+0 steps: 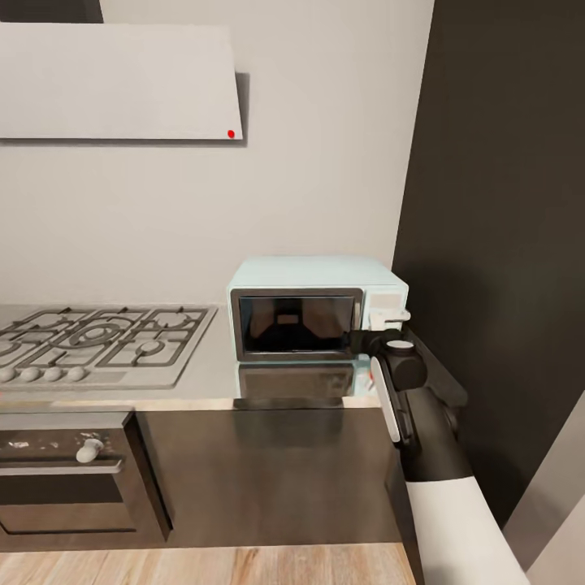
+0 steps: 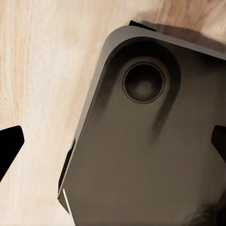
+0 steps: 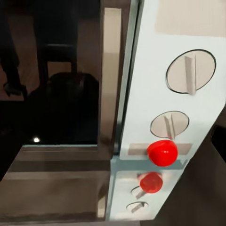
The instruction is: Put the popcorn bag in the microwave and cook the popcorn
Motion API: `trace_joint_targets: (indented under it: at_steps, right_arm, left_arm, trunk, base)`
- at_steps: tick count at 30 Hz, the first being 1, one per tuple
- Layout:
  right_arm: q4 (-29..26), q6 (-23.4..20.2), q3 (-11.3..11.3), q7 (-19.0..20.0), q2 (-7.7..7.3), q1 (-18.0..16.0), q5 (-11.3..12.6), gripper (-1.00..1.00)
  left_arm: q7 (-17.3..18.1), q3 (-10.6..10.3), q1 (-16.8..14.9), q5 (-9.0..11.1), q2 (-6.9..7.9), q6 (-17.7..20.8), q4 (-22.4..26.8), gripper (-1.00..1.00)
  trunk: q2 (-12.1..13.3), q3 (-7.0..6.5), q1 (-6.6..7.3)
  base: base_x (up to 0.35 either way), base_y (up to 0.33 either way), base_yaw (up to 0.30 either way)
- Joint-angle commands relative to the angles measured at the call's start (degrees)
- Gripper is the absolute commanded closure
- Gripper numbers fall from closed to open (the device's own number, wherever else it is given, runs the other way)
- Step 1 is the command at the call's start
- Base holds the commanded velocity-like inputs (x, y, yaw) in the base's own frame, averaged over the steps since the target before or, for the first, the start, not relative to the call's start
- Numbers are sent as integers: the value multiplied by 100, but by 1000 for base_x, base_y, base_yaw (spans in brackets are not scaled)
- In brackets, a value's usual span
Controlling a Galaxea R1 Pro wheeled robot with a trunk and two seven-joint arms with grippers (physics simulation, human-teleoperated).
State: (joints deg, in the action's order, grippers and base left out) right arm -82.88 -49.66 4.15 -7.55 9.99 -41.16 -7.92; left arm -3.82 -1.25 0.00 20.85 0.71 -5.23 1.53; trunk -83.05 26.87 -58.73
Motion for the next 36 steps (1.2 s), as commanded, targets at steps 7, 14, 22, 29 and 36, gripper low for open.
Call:
trace_joint_targets:
  at_steps: [7,14,22,29,36]
  right_arm:
    - [0,530,15,-1,0,322,-8,-100]
    - [0,702,17,-1,0,354,-42,-100]
    - [7,820,15,-19,0,354,-18,-100]
    - [10,834,15,-26,0,354,-17,-100]
    - [56,836,15,-40,0,354,-29,-100]
  left_arm:
    - [-13,-15,0,24,0,-13,5,-100]
    - [-22,-6,0,24,0,-13,5,-100]
    - [-22,-7,0,24,0,-4,5,-100]
    - [-22,-9,0,24,0,-6,5,-100]
    - [-22,-14,0,24,0,-13,5,-100]
  trunk:
    - [-3,6,0]
    - [-3,6,0]
    - [-3,6,0]
    - [-3,6,0]
    - [-3,6,0]
  base:
    - [0,0,0]
    - [0,0,0]
    - [45,0,0]
    - [188,0,0]
    - [161,0,0]
